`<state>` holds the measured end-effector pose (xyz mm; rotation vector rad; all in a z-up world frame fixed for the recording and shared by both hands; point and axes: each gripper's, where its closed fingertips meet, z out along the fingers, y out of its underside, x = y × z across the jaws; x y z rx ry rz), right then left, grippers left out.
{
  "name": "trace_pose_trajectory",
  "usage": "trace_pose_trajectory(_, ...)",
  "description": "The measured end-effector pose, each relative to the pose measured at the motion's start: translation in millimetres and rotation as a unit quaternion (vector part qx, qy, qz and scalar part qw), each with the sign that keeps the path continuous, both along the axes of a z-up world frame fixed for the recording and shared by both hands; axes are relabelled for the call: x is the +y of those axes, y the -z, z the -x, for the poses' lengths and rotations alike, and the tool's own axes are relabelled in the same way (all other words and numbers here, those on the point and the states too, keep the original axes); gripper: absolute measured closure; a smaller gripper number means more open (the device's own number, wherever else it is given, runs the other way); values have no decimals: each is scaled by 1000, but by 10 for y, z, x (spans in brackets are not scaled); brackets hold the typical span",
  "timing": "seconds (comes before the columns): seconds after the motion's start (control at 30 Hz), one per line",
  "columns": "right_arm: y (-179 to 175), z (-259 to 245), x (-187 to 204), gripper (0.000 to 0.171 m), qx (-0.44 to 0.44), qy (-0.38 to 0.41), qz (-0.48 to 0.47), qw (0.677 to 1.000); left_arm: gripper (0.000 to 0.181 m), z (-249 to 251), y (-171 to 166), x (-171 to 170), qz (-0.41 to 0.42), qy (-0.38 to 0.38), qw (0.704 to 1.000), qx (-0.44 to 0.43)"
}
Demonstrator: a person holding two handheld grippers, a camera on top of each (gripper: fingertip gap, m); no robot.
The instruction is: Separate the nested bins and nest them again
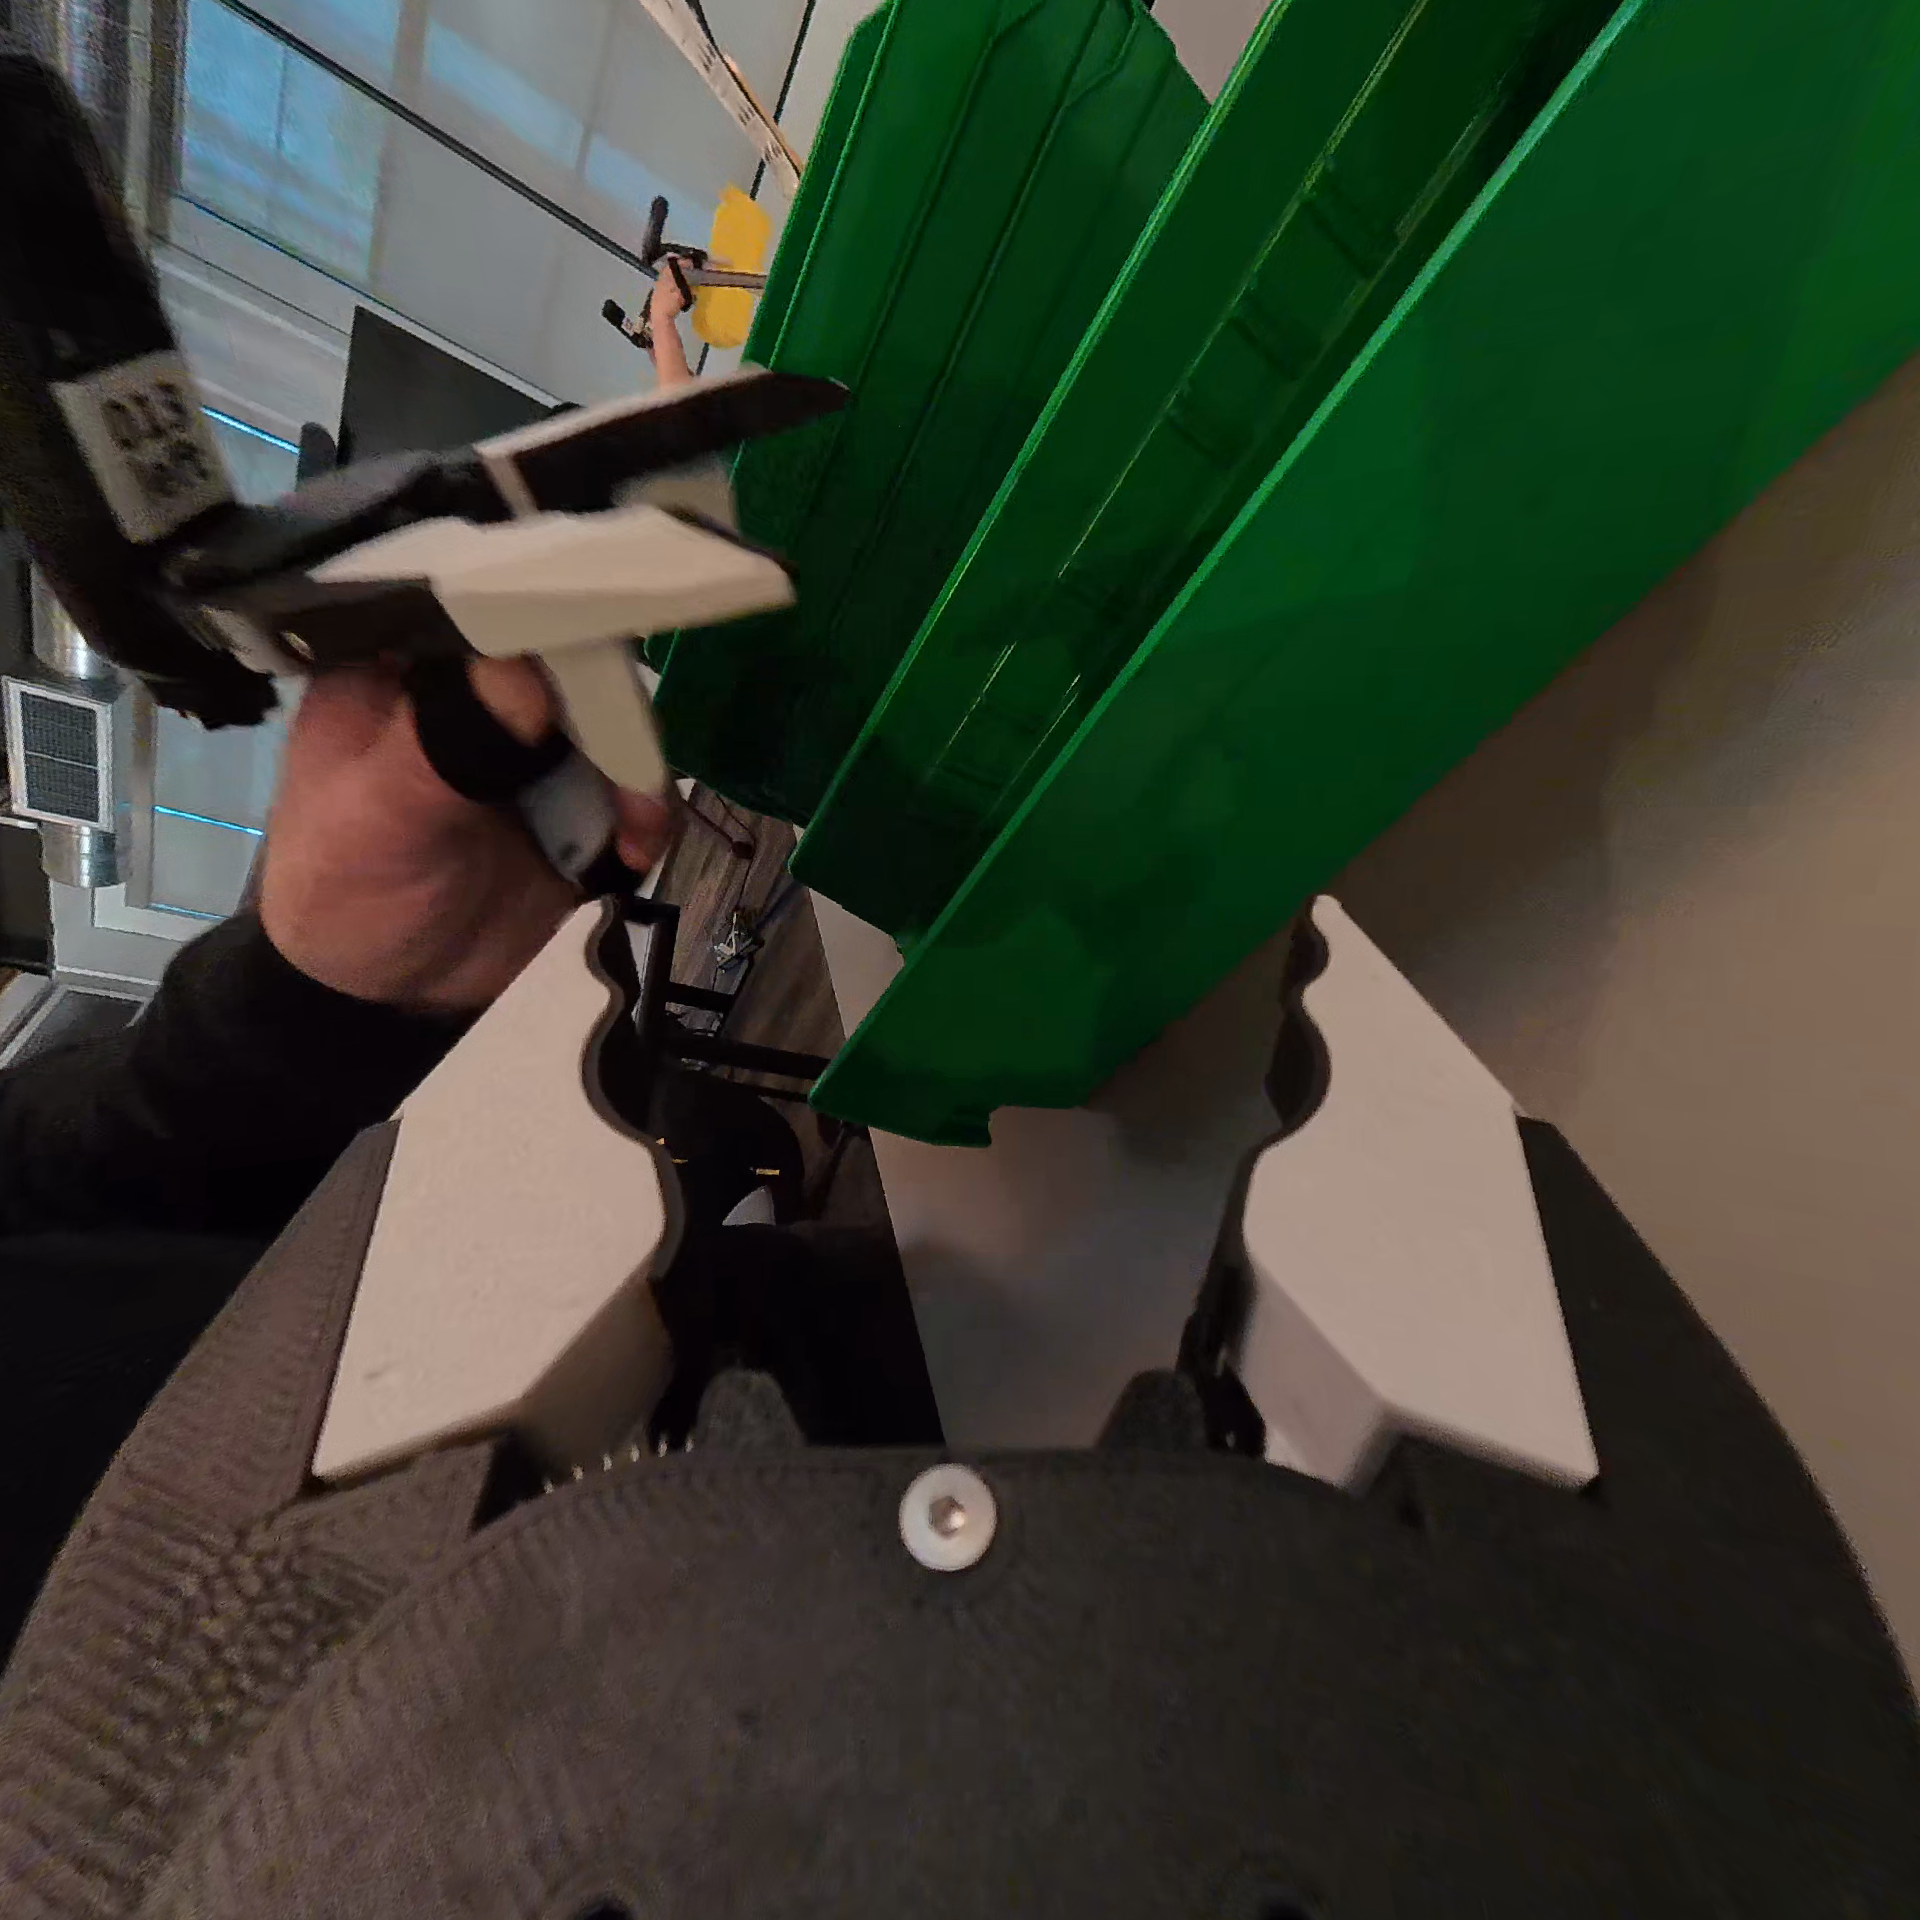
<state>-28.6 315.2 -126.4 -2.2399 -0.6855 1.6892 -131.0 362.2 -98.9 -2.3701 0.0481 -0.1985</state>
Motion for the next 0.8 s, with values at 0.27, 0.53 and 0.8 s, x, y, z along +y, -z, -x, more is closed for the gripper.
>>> trace_pose_trajectory(0.27,78,-27,21,51,-4,-1,4,1000,29,1343,79,-93,133,-66,985,86)
trace_pose_trajectory(0.53,38,94,25,51,3,-9,1,1000,69,1564,190,-198,184,-69,978,71)
trace_pose_trajectory(0.8,23,126,78,53,3,-12,-1,1000,84,1578,146,-197,167,-69,981,69)
